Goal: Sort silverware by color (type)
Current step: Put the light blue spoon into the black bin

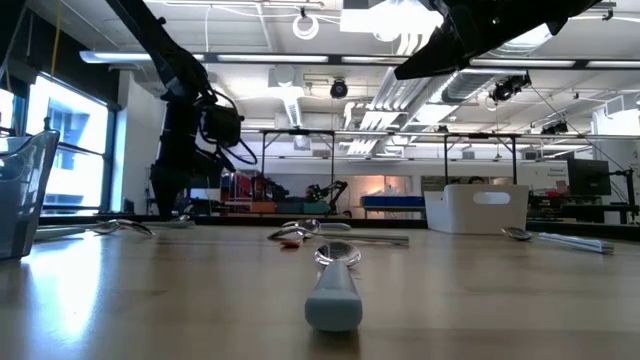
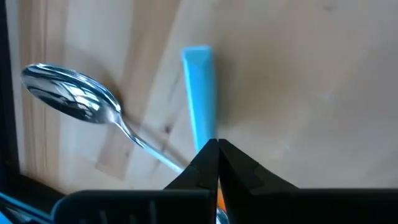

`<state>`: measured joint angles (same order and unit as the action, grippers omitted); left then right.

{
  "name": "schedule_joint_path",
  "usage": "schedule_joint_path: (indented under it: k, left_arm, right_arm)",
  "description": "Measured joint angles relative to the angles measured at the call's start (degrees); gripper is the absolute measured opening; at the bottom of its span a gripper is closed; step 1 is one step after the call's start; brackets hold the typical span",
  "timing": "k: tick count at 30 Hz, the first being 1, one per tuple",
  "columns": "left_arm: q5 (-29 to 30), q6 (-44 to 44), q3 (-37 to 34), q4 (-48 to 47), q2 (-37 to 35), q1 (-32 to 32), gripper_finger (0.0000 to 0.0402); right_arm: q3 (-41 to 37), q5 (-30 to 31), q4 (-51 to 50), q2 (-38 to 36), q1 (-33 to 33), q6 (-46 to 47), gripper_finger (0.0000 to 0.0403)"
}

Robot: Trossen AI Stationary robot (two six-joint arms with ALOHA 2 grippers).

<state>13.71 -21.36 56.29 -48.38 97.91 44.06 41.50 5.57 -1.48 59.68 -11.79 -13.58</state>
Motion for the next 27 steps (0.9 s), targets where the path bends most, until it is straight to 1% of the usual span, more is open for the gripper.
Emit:
schedule_joint_path:
  k: [4, 6, 8, 10, 13, 17, 20, 23, 27]
  left_arm:
    - [-1.60, 3.47, -0.02, -3.13, -1.70, -2.39, 0.0001]
    - [-1.08, 6.38, -0.02, -2.65, -2.59, -3.86, 0.0001]
    - [-0.39, 7.75, -0.02, -1.75, -3.05, -4.76, 0.0012]
    - [0.33, 9.01, -0.02, -0.03, -3.07, -4.71, 0.0033]
    - [0.29, 10.20, 0.00, 1.92, -2.62, -3.23, 0.0078]
    - [0.20, 9.75, 0.00, 2.23, -0.99, -0.72, 0.0143]
    - [0.04, 8.69, 0.00, 2.64, 0.40, 0.83, 0.0177]
    - [-0.06, 7.74, 0.00, 3.49, 1.72, 1.77, 0.0189]
    - [0.43, 7.19, 0.18, 3.75, 3.29, 2.24, 0.0181]
  right_arm:
    - [0.00, -0.01, 0.00, 0.00, 0.00, 0.01, 0.0119]
    - [0.00, 0.02, 0.00, 0.00, 0.00, 0.00, 0.0119]
    - [0.00, -0.01, 0.00, 0.00, 0.00, 0.01, 0.0119]
    - [0.00, -0.01, 0.00, 0.00, 0.00, 0.00, 0.0119]
    - [0.00, -0.01, 0.00, 0.00, 0.00, 0.02, 0.0119]
    - [0.00, -0.01, -0.02, 0.00, 0.29, 0.02, 0.0119]
    - [0.00, -0.01, -0.02, 0.00, 0.33, 0.02, 0.0119]
    - [0.00, -0.01, -0.03, 0.00, 0.31, -0.10, 0.0119]
    - [0.00, 0.02, -0.02, 0.00, 0.31, -0.35, 0.0119]
